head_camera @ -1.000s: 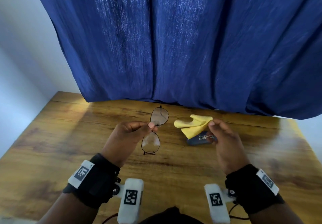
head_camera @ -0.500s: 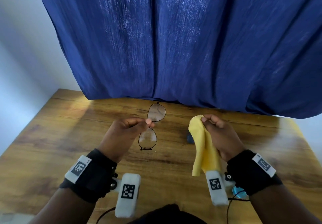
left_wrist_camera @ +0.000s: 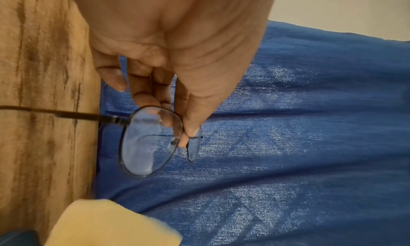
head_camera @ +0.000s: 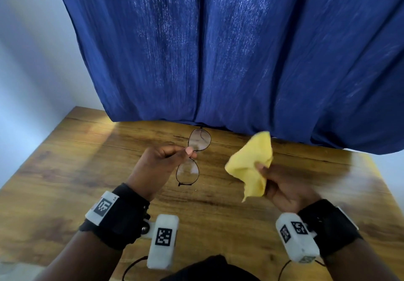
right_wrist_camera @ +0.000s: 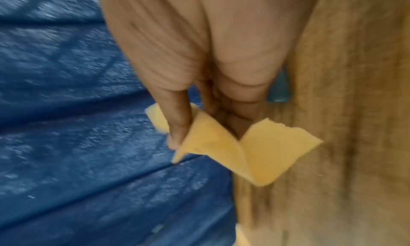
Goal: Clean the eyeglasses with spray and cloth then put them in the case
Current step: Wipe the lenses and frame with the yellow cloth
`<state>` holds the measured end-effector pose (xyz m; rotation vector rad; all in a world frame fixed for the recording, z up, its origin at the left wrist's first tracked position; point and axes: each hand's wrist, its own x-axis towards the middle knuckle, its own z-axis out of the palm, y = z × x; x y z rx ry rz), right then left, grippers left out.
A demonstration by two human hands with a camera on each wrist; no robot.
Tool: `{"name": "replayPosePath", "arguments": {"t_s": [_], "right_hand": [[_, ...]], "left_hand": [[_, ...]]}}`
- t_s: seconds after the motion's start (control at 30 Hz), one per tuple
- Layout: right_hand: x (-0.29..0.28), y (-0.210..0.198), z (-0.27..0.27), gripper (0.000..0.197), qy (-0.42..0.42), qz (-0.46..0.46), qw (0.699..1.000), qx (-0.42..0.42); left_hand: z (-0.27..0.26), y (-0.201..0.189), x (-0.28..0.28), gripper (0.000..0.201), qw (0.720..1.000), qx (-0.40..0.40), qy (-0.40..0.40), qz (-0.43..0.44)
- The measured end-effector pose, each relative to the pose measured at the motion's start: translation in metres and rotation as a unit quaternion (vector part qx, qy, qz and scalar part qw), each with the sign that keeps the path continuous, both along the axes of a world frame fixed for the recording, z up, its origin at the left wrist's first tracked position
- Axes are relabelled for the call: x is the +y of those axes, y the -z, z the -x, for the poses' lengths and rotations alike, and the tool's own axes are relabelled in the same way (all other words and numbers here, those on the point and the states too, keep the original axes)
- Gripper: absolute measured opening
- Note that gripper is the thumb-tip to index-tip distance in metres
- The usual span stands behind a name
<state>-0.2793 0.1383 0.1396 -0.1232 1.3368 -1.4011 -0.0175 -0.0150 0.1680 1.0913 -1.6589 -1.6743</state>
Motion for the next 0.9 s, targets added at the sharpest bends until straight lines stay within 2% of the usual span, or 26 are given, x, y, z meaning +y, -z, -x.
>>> {"name": "replayPosePath", "arguments": {"t_s": [0.1,0.17,0.23,0.33,0.4,0.47,0.53,0.6,0.67,0.7,0.77,0.9], "right_hand": [[0.006,0.008,-0.017,0.052,-0.094,-0.072,0.993,-0.008],[0.004,0.005,-0.024,0.041,-0.102,-0.056,0.993,-0.004],[-0.001,-0.001,-0.028,0.038,-0.084,-0.034,0.996,0.015],[-0.005,-0.004,-0.033,0.047,-0.089,-0.035,0.985,0.140],[-0.001,-0.005,-0.036,0.066,-0.090,-0.016,0.971,0.222],[0.002,-0.008,-0.037,0.075,-0.099,0.027,0.962,0.252],[0.005,-0.010,-0.036,0.057,-0.096,0.092,0.970,0.202],[0.006,-0.016,-0.037,0.033,-0.076,0.129,0.984,0.099],[0.004,-0.020,-0.037,0.033,-0.054,0.122,0.991,0.001],[0.004,-0.023,-0.038,0.036,-0.046,0.123,0.991,-0.018],[0.001,-0.027,-0.038,0.041,-0.034,0.149,0.988,-0.025],[0.001,-0.027,-0.038,0.037,-0.053,0.186,0.980,-0.039]], "left_hand": [[0.000,0.000,0.000,0.018,1.000,0.004,0.002,0.008],[-0.001,0.000,0.001,0.017,1.000,0.012,0.001,0.011],[-0.004,0.000,0.000,0.017,1.000,0.014,0.000,0.019],[-0.008,0.000,-0.002,0.017,1.000,0.006,-0.002,0.025],[-0.010,0.000,-0.003,0.017,1.000,-0.001,-0.006,0.024],[-0.010,-0.002,-0.002,0.018,1.000,-0.003,-0.006,0.023],[-0.008,-0.003,-0.002,0.018,1.000,-0.001,-0.006,0.020],[-0.007,-0.004,0.000,0.018,1.000,0.000,-0.004,0.015],[-0.006,-0.006,0.000,0.018,1.000,0.006,-0.004,0.007],[-0.006,-0.006,0.000,0.019,1.000,0.008,-0.004,0.003],[-0.004,-0.008,0.001,0.019,1.000,0.009,-0.003,0.004],[-0.002,-0.010,0.005,0.018,1.000,0.010,0.003,0.008]]}}
